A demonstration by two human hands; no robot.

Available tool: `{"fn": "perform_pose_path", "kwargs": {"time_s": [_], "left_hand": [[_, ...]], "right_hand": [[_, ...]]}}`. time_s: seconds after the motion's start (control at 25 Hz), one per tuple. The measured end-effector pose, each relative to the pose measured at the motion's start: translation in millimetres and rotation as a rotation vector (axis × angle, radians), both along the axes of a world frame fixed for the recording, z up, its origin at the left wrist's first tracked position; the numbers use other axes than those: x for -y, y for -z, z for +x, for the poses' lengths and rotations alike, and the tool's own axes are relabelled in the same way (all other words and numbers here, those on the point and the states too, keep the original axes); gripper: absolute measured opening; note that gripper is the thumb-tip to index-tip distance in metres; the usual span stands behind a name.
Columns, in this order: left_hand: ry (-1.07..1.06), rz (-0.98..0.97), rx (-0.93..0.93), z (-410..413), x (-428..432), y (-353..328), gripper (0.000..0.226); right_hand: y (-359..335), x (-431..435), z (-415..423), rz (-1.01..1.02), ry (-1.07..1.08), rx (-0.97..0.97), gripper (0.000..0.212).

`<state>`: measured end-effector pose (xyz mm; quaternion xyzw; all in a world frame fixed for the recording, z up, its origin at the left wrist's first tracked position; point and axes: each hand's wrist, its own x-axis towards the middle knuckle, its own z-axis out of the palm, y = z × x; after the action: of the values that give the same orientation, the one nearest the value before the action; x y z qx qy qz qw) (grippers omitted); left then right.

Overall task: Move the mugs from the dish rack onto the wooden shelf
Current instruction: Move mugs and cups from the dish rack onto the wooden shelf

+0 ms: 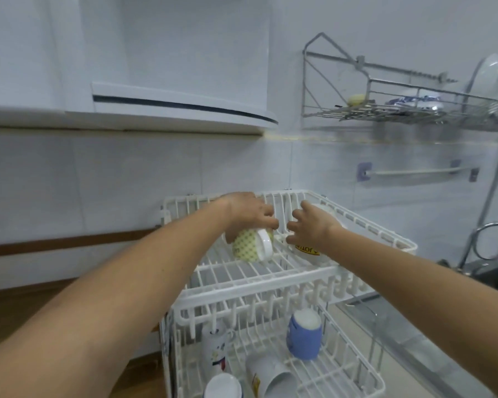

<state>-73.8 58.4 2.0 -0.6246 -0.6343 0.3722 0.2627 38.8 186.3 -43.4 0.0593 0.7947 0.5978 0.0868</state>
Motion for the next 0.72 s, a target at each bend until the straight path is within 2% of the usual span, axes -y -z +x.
{"fn": "perform_pose_path", "kwargs": {"time_s": [0.12, 0.24, 0.36, 0.52, 0.6, 0.72], "left_hand": [[0.008, 0.108, -0.041, -5.6, 10.6, 3.4, 0.092], [-0.051, 0.368, 0.073, -1.1, 34.2, 6.1, 0.089], [-0.103, 0.761, 0.383, 18.0, 68.7, 0.2, 0.089], [-0.115, 1.336, 0.752, 59.2, 121.6, 4.9, 0.092], [-0.119, 1.585, 1.063, 80.3, 151.1, 8.4, 0.088], [-0.083, 1.796, 1.467, 98.5, 201.2, 14.8, 0.073]], "right_hand": [[-6.3, -2.0, 4.7, -0.038, -0.036, -0.089, 0.058], [-25.1, 6.8, 29.3, -0.194, 0.012, -0.259, 0.082], [-47.6, 23.0, 65.4, -0.435, -0.051, -0.542, 0.092], [-60.1, 59.3, 109.2, -1.016, -0.318, -0.923, 0.088], [-64.6, 88.4, 123.0, -1.245, -0.442, -1.023, 0.088], [-62.1, 140.3, 130.0, -1.564, -0.539, -1.058, 0.083]]}}
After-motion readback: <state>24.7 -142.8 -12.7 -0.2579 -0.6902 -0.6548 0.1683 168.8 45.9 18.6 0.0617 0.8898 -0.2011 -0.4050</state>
